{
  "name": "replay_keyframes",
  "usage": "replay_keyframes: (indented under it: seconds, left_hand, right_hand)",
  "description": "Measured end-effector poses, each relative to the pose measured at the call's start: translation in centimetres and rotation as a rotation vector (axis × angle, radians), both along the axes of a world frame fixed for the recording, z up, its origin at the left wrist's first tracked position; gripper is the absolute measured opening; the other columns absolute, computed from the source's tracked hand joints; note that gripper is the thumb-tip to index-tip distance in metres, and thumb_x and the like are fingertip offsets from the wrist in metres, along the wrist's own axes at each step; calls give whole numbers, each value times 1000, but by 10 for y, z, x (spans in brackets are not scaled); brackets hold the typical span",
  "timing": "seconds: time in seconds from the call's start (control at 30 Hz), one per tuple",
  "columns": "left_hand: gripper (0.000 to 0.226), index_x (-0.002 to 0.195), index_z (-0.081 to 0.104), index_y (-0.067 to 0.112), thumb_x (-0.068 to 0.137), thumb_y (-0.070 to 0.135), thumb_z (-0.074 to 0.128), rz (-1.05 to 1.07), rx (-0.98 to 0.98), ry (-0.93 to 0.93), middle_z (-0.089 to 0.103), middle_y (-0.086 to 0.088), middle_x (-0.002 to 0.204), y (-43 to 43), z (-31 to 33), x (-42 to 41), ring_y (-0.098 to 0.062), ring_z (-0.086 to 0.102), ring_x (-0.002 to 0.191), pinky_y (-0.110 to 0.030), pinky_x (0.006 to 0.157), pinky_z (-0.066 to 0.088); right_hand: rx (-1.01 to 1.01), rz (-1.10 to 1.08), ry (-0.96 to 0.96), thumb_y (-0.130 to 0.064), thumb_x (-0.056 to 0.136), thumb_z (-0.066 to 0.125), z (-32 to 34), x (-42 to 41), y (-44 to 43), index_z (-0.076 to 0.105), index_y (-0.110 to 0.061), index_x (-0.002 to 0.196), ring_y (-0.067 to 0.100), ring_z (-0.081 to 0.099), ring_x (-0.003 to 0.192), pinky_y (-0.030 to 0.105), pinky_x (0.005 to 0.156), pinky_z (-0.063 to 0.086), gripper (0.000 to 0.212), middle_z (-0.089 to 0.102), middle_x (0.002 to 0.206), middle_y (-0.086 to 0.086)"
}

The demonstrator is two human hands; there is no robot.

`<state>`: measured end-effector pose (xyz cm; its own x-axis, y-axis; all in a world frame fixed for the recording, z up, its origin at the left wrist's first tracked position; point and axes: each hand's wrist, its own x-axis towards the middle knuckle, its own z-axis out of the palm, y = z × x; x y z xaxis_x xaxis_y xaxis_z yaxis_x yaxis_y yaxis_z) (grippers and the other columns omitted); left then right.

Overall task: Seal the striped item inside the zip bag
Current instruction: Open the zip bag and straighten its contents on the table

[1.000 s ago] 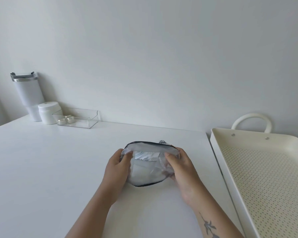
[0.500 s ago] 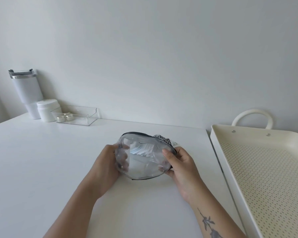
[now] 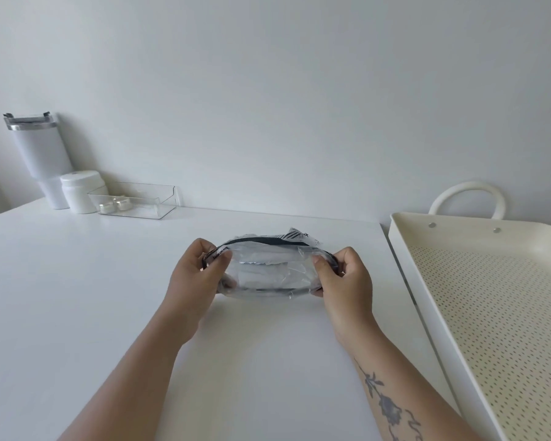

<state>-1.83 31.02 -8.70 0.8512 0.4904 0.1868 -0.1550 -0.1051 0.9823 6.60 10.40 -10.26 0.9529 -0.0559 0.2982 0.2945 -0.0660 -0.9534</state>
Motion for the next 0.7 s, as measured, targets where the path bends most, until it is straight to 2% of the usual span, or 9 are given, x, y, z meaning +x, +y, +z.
replay_keyframes:
  seconds: [0.1, 0.17, 0.23, 0.3, 0.4, 0.5, 0.6, 0.67, 0.7]
  left_hand:
    - [31, 75, 40, 12, 90, 31, 59, 137, 100, 54, 69, -6, 54, -5, 0, 2, -18, 71, 63, -33, 65, 40]
    - [34, 71, 37, 10, 88, 31, 57, 201, 103, 106, 65, -7, 49, -8, -1, 3, -20, 71, 60, -34, 64, 38]
    - [37, 66, 35, 10, 85, 33, 58, 244, 116, 157, 53, -8, 50, -11, -3, 4, -20, 64, 46, -30, 58, 38]
    - [39, 61, 34, 15, 83, 36, 59, 258, 139, 185, 45, -8, 54, -14, -3, 4, -18, 53, 36, -26, 47, 40]
    - [37, 63, 41, 13, 84, 38, 59, 237, 137, 177, 55, -10, 57, -18, 2, 2, -21, 59, 37, -32, 44, 55]
    - [25, 83, 51, 14, 85, 38, 55, 217, 70, 158, 69, -11, 77, -18, 10, 0, -25, 63, 45, -36, 47, 59]
    - [17, 99, 46, 22, 85, 31, 48, 202, -18, 79, 62, -9, 91, -15, 17, -4, -23, 65, 56, -35, 46, 57]
    - [14, 101, 45, 25, 87, 29, 46, 210, 12, 3, 59, -8, 92, -14, 19, -7, -18, 64, 52, -32, 43, 54]
    - [7, 97, 48, 25, 91, 29, 46, 231, 64, -32, 60, -8, 89, -13, 20, -7, -17, 62, 48, -29, 42, 53]
  right_hand:
    - [-77, -36, -15, -20, 82, 69, -1, -1, -1, 43, -7, 72, 29, 59, 54, 48, 56, 58, 31, 52, 61, 6]
    - [-128, -76, -23, -23, 80, 71, -1, -1, 0, 42, -9, 69, 35, 51, 55, 41, 50, 50, 34, 52, 61, 13]
    - [-204, -153, -27, -24, 79, 70, -1, -2, 2, 36, -15, 65, 25, 37, 49, 31, 45, 35, 37, 45, 56, 4]
    - [-259, -225, -12, -24, 79, 65, 1, -4, 4, 31, -20, 65, 19, 29, 48, 29, 45, 28, 37, 39, 55, -5]
    - [-272, -209, 6, -26, 81, 62, 2, -4, 3, 32, -23, 70, 17, 32, 47, 29, 45, 30, 32, 42, 56, -6]
    - [-255, -24, -47, -31, 82, 65, 6, -8, 3, 45, -27, 80, 6, 44, 49, 22, 47, 37, 20, 52, 64, -9]
    - [-228, 153, -67, -37, 85, 59, 10, -16, 7, 48, -37, 94, 9, 53, 59, 24, 55, 43, 14, 61, 77, -3]
    - [-202, 207, -93, -36, 87, 56, 12, -20, 10, 47, -42, 101, 12, 52, 58, 23, 54, 43, 17, 61, 77, 2]
    - [-201, 214, -132, -33, 88, 55, 12, -22, 10, 47, -43, 104, 10, 52, 58, 20, 54, 43, 21, 61, 78, -2]
